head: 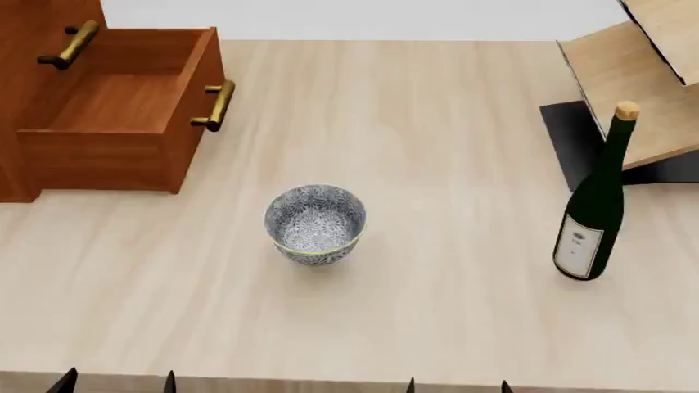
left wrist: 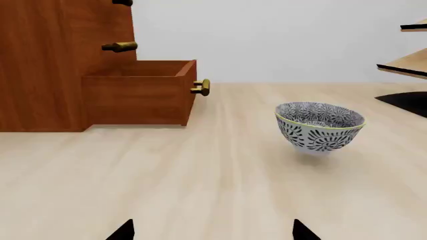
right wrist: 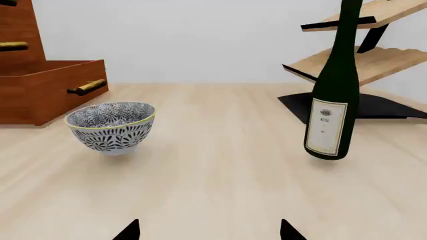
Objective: Put the wine bottle in the bottom drawer of the cabinet.
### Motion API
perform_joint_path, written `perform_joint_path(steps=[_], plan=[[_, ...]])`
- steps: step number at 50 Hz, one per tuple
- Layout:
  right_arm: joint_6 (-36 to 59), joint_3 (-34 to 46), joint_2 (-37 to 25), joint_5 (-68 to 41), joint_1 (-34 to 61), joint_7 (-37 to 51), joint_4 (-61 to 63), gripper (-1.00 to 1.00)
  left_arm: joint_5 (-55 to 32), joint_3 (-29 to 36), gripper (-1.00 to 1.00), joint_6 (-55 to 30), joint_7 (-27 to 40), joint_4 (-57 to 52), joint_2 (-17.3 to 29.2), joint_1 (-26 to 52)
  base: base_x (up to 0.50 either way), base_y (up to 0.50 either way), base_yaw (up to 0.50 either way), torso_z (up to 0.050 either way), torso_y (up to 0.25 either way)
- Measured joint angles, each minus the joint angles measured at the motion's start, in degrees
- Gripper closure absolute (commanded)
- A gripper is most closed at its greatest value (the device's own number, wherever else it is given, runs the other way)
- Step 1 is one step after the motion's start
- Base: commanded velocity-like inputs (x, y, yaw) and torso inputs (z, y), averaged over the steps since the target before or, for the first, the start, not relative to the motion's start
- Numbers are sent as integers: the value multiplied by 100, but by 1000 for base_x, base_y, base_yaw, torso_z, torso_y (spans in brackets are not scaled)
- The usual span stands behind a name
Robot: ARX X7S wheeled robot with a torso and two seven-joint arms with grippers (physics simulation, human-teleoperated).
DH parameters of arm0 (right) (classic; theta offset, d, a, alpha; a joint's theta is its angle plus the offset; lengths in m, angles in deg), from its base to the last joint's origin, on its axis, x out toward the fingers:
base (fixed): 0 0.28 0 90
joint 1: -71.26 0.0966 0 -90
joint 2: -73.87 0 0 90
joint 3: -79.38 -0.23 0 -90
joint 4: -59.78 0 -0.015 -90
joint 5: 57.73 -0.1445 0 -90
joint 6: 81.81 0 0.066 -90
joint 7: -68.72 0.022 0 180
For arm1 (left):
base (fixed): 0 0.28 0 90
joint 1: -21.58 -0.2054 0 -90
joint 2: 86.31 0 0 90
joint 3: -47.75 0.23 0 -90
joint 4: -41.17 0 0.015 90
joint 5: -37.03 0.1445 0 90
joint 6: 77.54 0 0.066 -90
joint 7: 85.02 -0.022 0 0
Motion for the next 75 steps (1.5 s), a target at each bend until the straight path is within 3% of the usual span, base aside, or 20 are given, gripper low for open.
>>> perform_joint_path(steps=[15,58,75], plan=[[-86,221,-150,-40,-1,263,-17,-100,-247,120,-100,95,104,-15,150,-27,0,0,0,8,0],[-313,793,-563,-116,-9,747,-30,-100,-843,460,-100,99,482,30,527,4,0,0,0,50,-2],[-363,920,-669,-140,-15,886,-4,-100,-919,629,-100,166,541,50,630,8,27,300,0,1,0]])
